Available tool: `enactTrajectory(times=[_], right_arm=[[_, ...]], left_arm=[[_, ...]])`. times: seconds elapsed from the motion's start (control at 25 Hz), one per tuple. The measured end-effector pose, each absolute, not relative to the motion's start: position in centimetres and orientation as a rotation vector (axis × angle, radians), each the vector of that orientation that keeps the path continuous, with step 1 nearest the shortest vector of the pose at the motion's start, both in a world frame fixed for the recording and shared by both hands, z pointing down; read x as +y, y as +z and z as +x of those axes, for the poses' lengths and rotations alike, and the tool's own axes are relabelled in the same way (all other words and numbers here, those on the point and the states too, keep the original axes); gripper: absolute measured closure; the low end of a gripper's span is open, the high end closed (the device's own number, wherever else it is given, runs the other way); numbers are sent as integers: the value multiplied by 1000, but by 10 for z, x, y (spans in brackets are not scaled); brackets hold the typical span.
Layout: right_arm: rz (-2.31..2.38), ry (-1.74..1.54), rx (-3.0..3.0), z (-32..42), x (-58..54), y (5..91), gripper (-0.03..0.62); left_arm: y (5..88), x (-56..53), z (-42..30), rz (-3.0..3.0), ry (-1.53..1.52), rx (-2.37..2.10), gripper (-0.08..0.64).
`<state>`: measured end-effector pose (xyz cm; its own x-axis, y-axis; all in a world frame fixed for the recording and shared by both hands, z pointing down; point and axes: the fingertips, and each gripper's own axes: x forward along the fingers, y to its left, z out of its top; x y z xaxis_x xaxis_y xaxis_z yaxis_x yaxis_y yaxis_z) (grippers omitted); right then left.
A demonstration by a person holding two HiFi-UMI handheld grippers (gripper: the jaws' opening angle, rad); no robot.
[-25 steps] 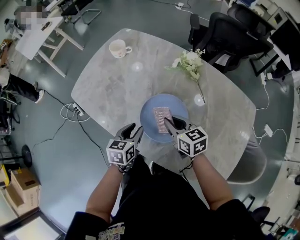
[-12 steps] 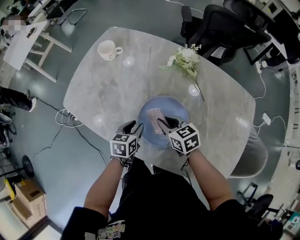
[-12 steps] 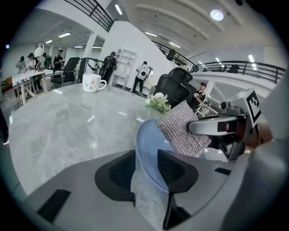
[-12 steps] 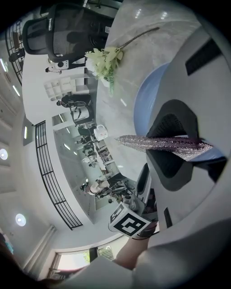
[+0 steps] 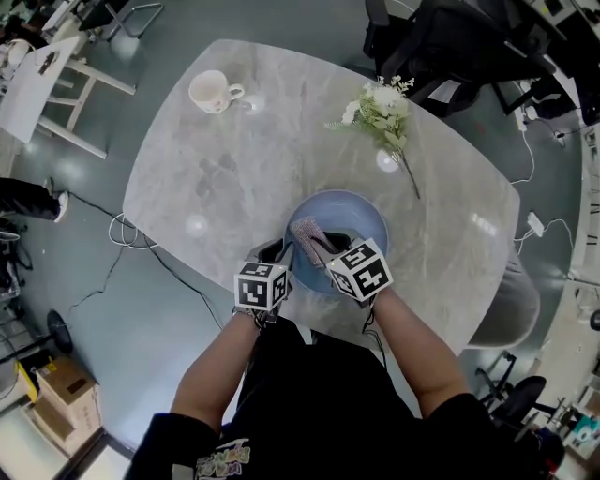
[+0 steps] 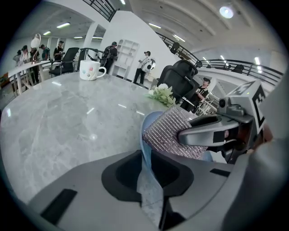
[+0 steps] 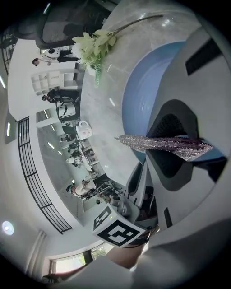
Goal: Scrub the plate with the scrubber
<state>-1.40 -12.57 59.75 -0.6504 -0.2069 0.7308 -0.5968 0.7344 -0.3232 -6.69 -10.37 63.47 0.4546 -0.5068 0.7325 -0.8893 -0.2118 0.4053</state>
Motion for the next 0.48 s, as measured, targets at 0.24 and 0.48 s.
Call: enactTrajectory(times=[0.24, 0.48], right_arm=[[647, 689, -2151, -9, -136, 614, 517], [669, 590, -2094, -8, -143, 623, 514]], left_arm=[[639, -106, -73, 1799, 577, -1230, 515], [639, -106, -75, 1755, 547, -1276, 525]])
